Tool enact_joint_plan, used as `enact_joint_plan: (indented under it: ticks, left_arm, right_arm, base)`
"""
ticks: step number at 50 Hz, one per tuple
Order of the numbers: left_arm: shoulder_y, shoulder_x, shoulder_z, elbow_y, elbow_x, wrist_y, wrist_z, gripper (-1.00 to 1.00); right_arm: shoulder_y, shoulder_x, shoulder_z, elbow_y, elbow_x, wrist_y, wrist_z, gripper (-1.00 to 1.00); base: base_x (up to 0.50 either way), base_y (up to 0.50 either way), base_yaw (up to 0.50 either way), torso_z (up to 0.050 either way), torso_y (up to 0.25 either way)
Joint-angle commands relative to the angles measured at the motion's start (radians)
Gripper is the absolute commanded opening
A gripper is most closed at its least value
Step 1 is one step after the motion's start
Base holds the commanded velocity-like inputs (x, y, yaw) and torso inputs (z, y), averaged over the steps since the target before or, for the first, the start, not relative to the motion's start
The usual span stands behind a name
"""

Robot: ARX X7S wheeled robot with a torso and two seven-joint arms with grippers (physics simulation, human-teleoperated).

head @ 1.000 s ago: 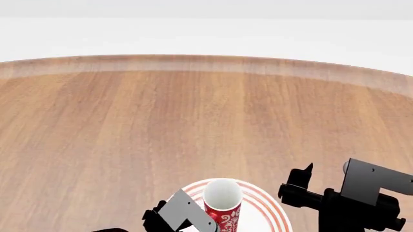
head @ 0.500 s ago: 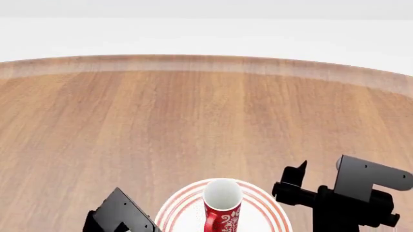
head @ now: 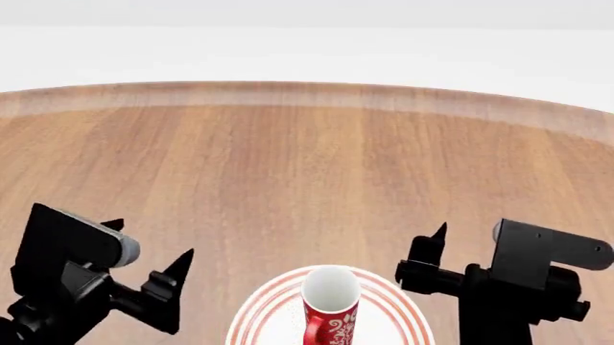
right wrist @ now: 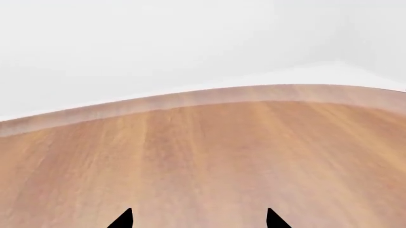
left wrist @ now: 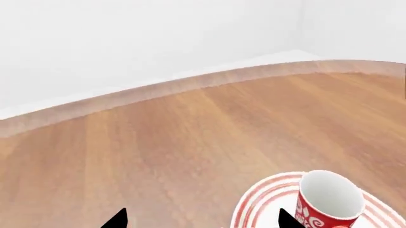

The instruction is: Pick up the red mug and put it on the plate

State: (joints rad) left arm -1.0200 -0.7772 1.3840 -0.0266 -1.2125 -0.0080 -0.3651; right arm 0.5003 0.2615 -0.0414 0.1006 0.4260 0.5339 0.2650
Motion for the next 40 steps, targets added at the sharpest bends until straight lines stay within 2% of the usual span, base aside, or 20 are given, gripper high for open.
enact_joint_plan:
  ticks: [1,8,23,28,40]
  left_arm:
    - [0.029,0.039,-0.104,-0.048,0.199,0.154,-0.341,1.00]
    - [0.060,0.042,-0.134,-0.014,0.318,0.223,-0.535,1.00]
    - [0.076,0.029,-0.142,0.035,0.334,0.252,-0.544,1.00]
    - [0.086,0.028,-0.144,0.036,0.329,0.269,-0.526,1.00]
    - [0.101,0.007,-0.148,0.078,0.360,0.298,-0.530,1.00]
  right_arm:
    - [-0.028,-0.004,0.007,-0.095,0.000,-0.024,-0.058,1.00]
    - [-0.058,0.007,-0.039,-0.153,-0.032,-0.107,-0.103,1.00]
    - [-0.106,0.031,-0.098,-0.284,-0.112,-0.198,-0.092,1.00]
    - [-0.134,0.043,-0.117,-0.326,-0.123,-0.279,-0.129,1.00]
    - [-0.140,0.051,-0.113,-0.383,-0.122,-0.264,-0.105,1.00]
  base:
    - [0.00,0.00,0.00,0.000,0.000]
    - [0.00,0.00,0.00,0.000,0.000]
    - [0.00,0.00,0.00,0.000,0.000]
    - [0.00,0.00,0.00,0.000,0.000]
    - [0.00,0.00,0.00,0.000,0.000]
